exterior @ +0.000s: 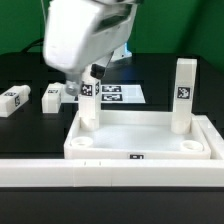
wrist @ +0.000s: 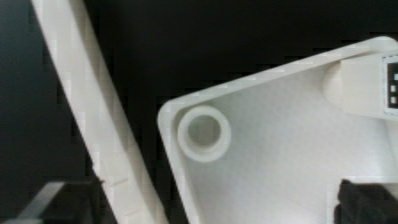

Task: Assemble desk

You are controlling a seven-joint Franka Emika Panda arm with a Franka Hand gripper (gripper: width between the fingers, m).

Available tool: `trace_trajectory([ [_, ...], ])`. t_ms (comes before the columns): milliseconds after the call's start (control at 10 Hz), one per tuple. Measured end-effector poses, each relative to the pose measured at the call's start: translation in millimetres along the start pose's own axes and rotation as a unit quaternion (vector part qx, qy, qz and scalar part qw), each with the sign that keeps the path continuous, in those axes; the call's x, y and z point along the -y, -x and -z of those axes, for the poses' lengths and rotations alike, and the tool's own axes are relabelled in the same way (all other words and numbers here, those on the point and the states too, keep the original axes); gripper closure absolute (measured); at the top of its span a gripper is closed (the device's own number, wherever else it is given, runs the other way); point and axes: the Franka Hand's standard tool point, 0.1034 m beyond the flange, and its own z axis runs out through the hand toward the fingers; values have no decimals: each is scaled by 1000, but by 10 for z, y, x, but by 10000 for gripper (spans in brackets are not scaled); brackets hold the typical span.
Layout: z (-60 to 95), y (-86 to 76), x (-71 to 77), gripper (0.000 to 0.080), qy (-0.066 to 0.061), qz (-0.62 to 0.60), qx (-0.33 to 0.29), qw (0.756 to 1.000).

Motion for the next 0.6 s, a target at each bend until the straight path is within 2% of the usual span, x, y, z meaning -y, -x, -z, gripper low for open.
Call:
trace_trajectory([
  [100, 5, 116, 16, 150, -21, -45, 9, 999],
  [200, 20, 223, -9, 150, -27, -61, 11, 998],
  [400, -8, 377, -46, 150, -29, -127, 14, 991],
  [600, -20, 349, -33, 150, -28, -197, 17, 980],
])
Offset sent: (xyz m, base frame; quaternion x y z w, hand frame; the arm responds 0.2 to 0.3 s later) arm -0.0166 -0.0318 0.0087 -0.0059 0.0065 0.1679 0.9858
